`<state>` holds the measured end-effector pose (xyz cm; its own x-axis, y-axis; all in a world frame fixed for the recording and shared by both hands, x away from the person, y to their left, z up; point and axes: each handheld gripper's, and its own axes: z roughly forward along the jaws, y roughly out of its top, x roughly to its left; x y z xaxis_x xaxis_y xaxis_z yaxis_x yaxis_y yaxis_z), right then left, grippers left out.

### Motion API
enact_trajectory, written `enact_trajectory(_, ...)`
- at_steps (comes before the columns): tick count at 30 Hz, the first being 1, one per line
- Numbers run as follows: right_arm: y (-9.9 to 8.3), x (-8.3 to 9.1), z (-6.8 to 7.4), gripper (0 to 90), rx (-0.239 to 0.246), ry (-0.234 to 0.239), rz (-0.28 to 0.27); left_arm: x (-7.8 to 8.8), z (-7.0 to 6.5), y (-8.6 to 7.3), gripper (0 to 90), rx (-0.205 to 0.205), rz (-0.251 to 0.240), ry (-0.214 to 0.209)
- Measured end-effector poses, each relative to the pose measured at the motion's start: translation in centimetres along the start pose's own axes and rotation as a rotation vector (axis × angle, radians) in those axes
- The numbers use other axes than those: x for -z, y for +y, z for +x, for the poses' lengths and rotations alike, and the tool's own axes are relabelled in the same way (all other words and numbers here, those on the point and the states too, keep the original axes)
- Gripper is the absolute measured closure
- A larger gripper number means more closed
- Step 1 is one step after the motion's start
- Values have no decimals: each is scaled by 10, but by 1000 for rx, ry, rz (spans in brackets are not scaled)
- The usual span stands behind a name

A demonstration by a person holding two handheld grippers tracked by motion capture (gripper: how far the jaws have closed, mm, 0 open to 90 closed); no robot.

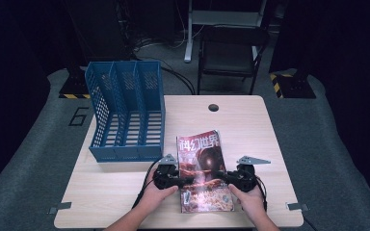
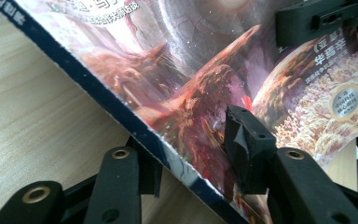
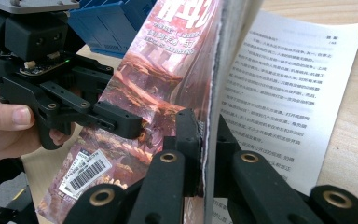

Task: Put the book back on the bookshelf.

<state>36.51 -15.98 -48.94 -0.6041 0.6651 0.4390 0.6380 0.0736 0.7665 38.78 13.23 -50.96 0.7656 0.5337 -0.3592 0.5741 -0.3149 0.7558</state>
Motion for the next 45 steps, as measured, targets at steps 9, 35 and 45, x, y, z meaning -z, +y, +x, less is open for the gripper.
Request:
enact_trajectory(9,0,1,-5,828,-37,21,21,9,-5,4,672,-32,-6,7)
enact_trajectory(35,-3,-6,-11,688,-93,75,106,34,-13,16,819,-55,-59,45)
enact_trajectory(45,1,-4,-7,785,-80,110,111,40,-15,19,829,-93,-68,57)
